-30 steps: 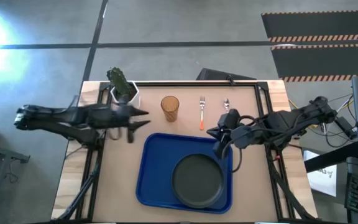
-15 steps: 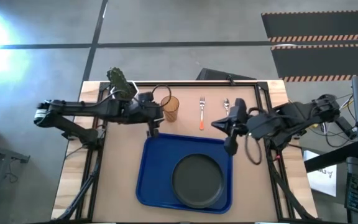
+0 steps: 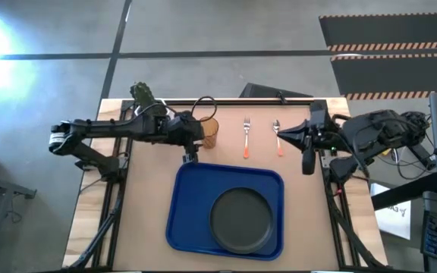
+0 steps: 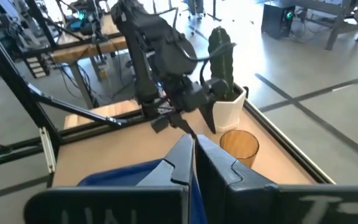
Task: Pick and place plate/cup/fork/spoon on tray
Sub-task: Put the brown cup on the blue serving tray to the left side of the black plate
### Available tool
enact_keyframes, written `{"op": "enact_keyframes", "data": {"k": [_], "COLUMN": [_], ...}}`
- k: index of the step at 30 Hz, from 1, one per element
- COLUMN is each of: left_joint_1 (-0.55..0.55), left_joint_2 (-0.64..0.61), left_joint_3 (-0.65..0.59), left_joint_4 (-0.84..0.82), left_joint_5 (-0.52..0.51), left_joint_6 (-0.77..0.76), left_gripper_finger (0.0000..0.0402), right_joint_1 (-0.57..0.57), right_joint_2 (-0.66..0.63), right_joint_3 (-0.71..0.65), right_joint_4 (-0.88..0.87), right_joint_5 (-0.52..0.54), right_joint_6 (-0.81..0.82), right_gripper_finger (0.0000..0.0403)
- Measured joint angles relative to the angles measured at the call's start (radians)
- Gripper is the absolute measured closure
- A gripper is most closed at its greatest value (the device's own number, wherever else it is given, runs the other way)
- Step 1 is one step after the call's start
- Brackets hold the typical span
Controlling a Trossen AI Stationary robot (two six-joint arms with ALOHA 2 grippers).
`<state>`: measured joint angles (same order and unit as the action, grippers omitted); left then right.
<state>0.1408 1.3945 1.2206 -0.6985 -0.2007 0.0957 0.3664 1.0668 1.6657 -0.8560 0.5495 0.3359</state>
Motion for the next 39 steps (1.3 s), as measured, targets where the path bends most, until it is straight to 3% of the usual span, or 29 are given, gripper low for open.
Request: {"op": "enact_keyframes", "data": {"k": [17, 28, 31, 36, 39], "left_joint_1": [0.118, 0.147, 0.147, 0.147, 0.144], "left_joint_2": [0.094, 0.157, 0.165, 0.163, 0.147], "left_joint_3": [0.000, 0.000, 0.000, 0.013, 0.043], "left_joint_4": [0.009, 0.010, 0.011, 0.028, 0.031], "left_joint_5": [0.018, 0.087, 0.087, 0.078, 0.061], "left_joint_6": [0.106, 0.155, 0.157, 0.149, 0.152], "left_gripper_finger": [0.0230, 0.0236, 0.0268, 0.0385, 0.0397], "right_joint_1": [0.000, 0.000, 0.000, 0.000, 0.000], "right_joint_2": [0.036, 0.053, 0.053, 0.053, 0.053], "right_joint_3": [-0.001, -0.001, -0.001, -0.001, -0.001], "right_joint_4": [0.010, 0.026, 0.028, 0.027, 0.027], "right_joint_5": [-0.007, -0.007, -0.006, -0.006, -0.006], "right_joint_6": [0.004, 0.004, 0.004, 0.004, 0.004], "right_gripper_finger": [0.0394, 0.0394, 0.0394, 0.0394, 0.0394]}}
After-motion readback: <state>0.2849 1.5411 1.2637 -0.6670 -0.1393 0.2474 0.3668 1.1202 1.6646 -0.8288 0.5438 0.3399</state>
